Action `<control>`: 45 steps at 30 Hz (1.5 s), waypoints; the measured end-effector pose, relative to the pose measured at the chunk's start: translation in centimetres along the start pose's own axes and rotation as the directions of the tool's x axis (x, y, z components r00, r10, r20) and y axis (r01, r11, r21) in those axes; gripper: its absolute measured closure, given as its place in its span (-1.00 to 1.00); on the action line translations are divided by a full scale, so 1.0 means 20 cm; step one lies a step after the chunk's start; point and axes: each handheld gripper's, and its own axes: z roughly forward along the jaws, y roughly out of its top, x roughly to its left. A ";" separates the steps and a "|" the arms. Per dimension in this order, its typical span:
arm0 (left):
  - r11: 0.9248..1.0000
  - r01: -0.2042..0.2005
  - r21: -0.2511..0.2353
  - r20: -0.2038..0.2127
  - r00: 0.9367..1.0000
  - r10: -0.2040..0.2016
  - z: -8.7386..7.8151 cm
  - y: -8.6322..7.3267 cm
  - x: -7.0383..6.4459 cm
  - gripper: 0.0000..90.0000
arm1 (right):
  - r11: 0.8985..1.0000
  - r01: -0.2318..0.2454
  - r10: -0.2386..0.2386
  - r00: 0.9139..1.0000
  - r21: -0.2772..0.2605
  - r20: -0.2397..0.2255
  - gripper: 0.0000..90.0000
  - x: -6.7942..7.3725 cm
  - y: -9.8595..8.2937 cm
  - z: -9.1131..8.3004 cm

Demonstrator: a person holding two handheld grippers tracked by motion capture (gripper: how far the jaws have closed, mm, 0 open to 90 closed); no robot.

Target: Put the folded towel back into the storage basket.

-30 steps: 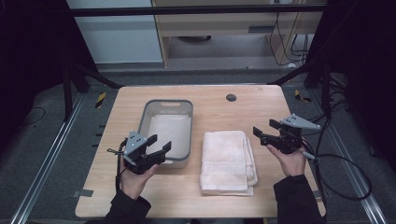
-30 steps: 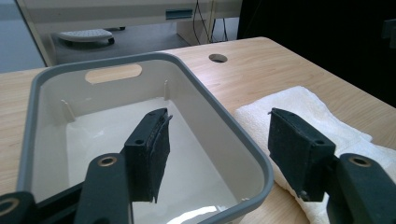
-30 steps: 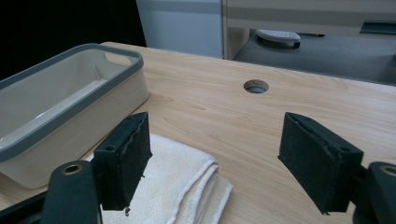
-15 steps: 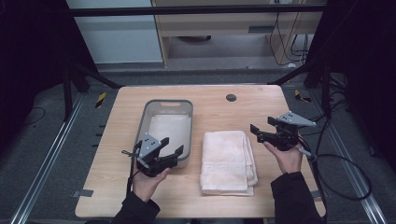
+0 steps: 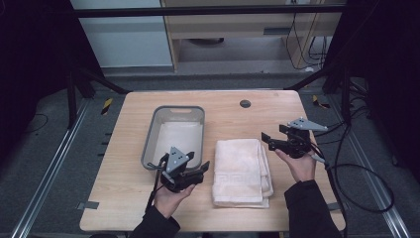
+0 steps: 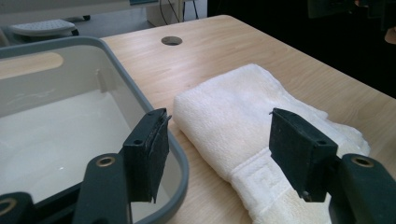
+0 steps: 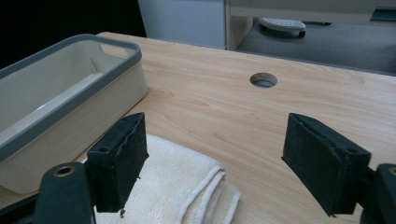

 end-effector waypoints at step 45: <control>0.980 -0.031 0.195 0.045 0.999 0.023 0.27 -0.26 -0.12 -0.14 | 0.984 -0.025 0.025 1.000 0.178 0.001 -0.43 -0.02 -0.24 0.24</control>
